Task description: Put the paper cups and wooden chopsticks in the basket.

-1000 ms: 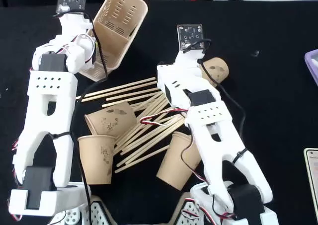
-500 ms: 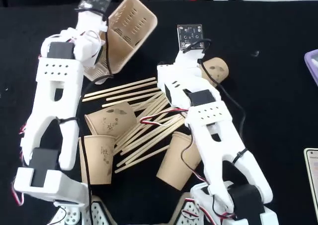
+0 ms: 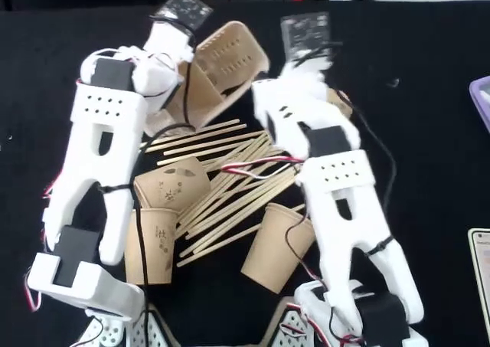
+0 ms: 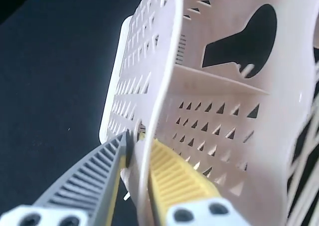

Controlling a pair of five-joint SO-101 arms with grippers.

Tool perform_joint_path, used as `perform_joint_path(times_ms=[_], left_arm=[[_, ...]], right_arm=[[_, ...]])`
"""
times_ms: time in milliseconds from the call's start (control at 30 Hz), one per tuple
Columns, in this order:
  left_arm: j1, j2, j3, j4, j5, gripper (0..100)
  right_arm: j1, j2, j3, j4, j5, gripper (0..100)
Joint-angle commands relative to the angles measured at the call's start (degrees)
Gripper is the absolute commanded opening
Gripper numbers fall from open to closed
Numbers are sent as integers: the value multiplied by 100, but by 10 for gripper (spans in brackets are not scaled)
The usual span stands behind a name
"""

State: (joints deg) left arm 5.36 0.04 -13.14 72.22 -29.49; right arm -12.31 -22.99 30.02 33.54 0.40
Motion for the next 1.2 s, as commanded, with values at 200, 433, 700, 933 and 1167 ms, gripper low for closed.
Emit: perform_joint_path(times_ms=[200,433,700,933,1167], left_arm=[[514,-176,-391,404,-35,30],[514,-176,-418,607,-35,30],[541,-176,-391,615,-26,30],[541,-176,-382,589,26,30],[303,-167,-382,-211,1398,34]], right_arm=[[-35,760,-215,-941,387,227],[369,1051,-251,-1503,396,227],[431,1481,-558,-1521,396,226],[431,2185,-875,-1512,774,35],[545,1543,-374,-1512,545,11]])
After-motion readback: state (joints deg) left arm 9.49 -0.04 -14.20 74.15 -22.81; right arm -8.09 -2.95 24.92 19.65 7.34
